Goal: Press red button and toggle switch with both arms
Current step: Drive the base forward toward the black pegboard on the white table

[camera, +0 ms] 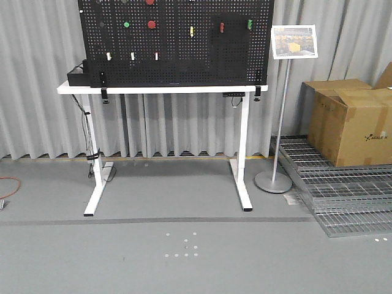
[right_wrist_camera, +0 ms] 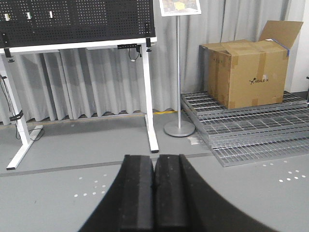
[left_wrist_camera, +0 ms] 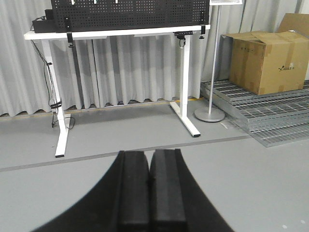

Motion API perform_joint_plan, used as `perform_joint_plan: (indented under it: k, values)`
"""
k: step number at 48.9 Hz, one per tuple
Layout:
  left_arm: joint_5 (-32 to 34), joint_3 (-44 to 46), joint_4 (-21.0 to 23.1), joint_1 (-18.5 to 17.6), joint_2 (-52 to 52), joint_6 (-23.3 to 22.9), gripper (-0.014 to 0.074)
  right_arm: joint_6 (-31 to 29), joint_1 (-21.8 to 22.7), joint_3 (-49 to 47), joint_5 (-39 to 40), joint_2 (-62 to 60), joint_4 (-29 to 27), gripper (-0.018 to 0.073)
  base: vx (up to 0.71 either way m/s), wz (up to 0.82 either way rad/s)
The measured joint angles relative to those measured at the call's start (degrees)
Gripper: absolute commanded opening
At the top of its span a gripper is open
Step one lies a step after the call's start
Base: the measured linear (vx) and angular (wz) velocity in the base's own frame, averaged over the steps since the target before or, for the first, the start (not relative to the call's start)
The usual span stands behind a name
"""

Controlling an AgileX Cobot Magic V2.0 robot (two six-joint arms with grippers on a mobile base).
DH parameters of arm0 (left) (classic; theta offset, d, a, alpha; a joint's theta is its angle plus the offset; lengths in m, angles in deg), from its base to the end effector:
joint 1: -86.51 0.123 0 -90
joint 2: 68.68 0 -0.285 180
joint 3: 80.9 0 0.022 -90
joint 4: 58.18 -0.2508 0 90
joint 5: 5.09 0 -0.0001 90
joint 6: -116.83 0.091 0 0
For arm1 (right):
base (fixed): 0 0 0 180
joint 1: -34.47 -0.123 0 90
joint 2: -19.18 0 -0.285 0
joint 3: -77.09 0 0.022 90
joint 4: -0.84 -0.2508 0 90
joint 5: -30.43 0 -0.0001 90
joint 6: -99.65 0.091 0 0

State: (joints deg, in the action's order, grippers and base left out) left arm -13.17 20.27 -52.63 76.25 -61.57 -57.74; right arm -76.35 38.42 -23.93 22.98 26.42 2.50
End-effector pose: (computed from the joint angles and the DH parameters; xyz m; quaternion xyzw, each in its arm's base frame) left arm 0.0554 -0.0113 0.1916 0.0696 0.7279 -0.0663 0.6789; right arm 0.0567 -0.0043 0.1915 0.0414 0.7282 -0.0109 0.6840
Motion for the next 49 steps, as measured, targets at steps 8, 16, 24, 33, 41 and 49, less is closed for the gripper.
perform_joint_plan:
  k: [8,16,24,33,41,49]
  values:
    - [0.0,0.0,0.0,0.0,0.0,0.0,0.0002,0.0,0.0,0.0,0.0,0.0,0.0,-0.0003,0.0,0.0]
    - [0.0,0.0,0.0,0.0,0.0,0.0,0.0002,0.0,0.0,0.0,0.0,0.0,0.0,-0.0003,0.0,0.0]
    - [0.0,0.0,0.0,0.0,0.0,0.0,0.0002,0.0,0.0,0.0,0.0,0.0,0.0,-0.0003,0.0,0.02]
    - [0.0,0.0,0.0,0.0,0.0,0.0,0.0002,0.0,0.0,0.0,0.0,0.0,0.0,-0.0003,0.01,0.02]
    - [0.0,0.0,0.0,0.0,0.0,0.0,0.0002,0.0,0.0,0.0,0.0,0.0,0.0,-0.0003,0.05,-0.02]
    - [0.0,0.0,0.0,0.0,0.0,0.0,0.0002,0.0,0.0,0.0,0.0,0.0,0.0,-0.0003,0.12,-0.02]
